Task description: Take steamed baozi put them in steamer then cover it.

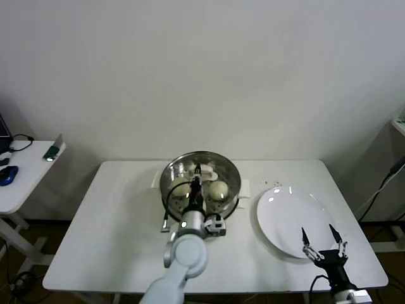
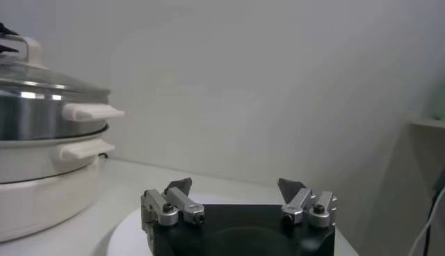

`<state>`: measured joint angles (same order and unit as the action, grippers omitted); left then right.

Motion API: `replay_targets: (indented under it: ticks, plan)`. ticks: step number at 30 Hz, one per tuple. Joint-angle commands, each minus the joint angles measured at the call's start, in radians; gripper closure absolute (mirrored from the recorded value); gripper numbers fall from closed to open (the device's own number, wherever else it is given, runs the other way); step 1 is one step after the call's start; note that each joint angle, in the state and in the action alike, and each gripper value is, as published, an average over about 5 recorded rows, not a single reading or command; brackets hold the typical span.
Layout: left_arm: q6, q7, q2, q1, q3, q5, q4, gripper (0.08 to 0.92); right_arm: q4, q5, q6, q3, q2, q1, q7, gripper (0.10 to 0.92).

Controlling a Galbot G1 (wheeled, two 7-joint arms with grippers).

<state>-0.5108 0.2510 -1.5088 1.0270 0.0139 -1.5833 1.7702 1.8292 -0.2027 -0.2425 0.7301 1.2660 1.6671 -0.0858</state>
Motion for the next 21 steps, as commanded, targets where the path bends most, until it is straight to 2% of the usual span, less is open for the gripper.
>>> replay_targets:
  ticks: [1, 9, 16, 19, 21]
  plan:
    - [0.0, 0.012, 0.02, 0.011, 0.009, 0.026, 0.07, 0.672, 0.0, 0.0, 0.008, -0.005, 0.0, -0.004, 0.001, 0.203]
    - [-0.018, 0.033, 0.105, 0.05, 0.019, 0.161, 0.232, 0.438, 0.002, -0.003, 0.02, -0.021, -0.002, -0.011, 0.015, 0.203]
    - [-0.007, 0.026, 0.175, 0.129, -0.034, 0.258, 0.357, 0.241, 0.007, -0.002, 0.029, -0.042, -0.004, -0.015, 0.027, 0.203]
    - [0.037, -0.016, 0.205, 0.18, -0.08, 0.371, 0.407, 0.19, 0.016, -0.001, 0.038, -0.048, -0.006, -0.015, 0.036, 0.203]
    - [0.081, -0.089, 0.22, 0.213, -0.129, 0.521, 0.433, 0.18, 0.026, -0.006, 0.036, -0.049, -0.008, -0.013, 0.044, 0.203]
